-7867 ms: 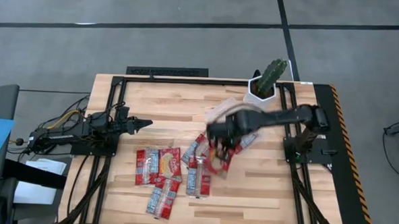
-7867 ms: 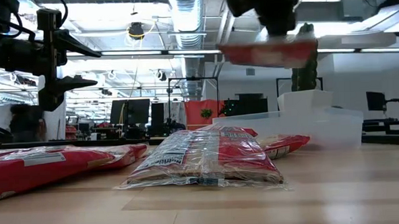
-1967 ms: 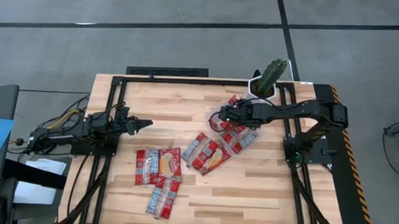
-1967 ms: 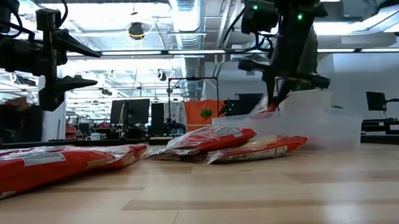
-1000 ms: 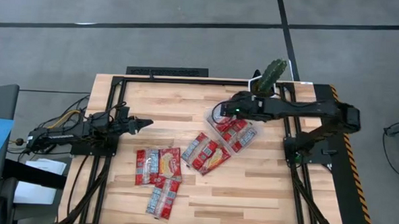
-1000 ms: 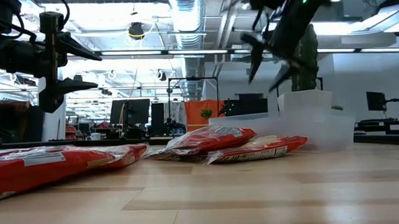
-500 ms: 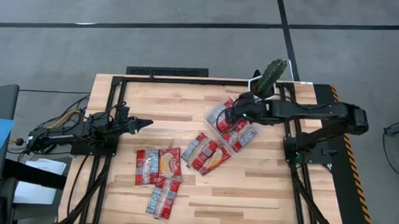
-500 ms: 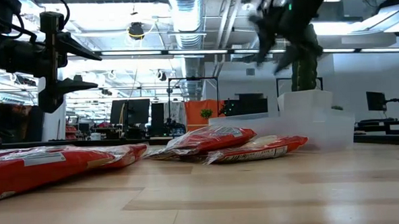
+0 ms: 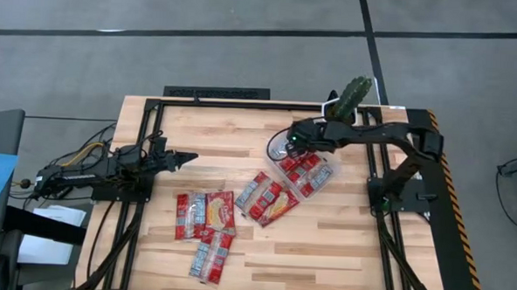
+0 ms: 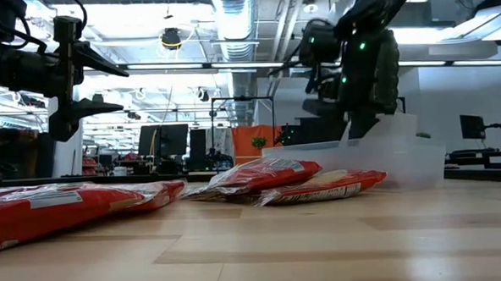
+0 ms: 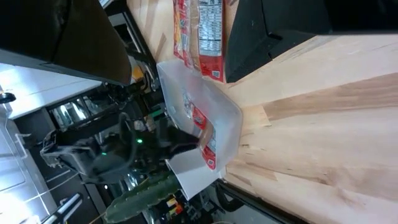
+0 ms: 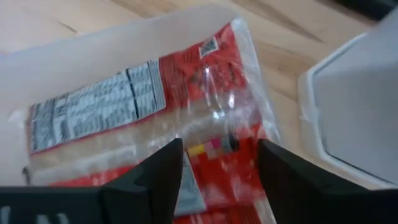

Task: Sort popcorn bags into baskets
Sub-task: Put the red popcorn pack into the transparent bin

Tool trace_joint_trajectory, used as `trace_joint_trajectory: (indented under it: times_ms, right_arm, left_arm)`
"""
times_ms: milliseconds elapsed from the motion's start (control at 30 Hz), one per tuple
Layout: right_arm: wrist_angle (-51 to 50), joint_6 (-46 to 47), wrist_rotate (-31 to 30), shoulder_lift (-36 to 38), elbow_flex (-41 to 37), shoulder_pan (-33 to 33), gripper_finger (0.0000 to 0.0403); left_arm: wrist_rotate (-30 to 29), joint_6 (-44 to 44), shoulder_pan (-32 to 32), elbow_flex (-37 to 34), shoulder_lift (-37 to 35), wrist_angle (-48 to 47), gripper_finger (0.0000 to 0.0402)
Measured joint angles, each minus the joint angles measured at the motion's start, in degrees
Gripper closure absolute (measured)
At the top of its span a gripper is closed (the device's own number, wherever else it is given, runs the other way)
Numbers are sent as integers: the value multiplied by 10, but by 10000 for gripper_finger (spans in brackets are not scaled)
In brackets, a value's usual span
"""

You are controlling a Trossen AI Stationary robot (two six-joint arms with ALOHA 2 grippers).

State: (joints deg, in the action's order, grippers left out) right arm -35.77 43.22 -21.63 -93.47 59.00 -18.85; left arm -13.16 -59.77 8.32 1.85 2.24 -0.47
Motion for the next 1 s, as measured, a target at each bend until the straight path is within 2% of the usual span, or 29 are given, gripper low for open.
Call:
trace_joint_trajectory:
  times_ms: [200,333,600,700,833,1000]
  right_arm:
    - [1,1,37,-40,0,-3,196]
    - [0,-2,53,-38,0,-4,205]
    - [2,-31,61,75,19,7,218]
    - [11,-57,93,125,35,38,220]
    - [18,-58,128,167,41,115,222]
    - [16,29,126,174,41,232,229]
  left_arm:
    - [-4,0,0,0,0,0,153]
    - [-6,0,0,0,0,0,153]
    - [-7,4,0,0,0,0,153]
    - [-3,-5,0,0,0,0,153]
    - [23,-28,0,0,0,0,153]
    - [52,-50,0,0,9,3,154]
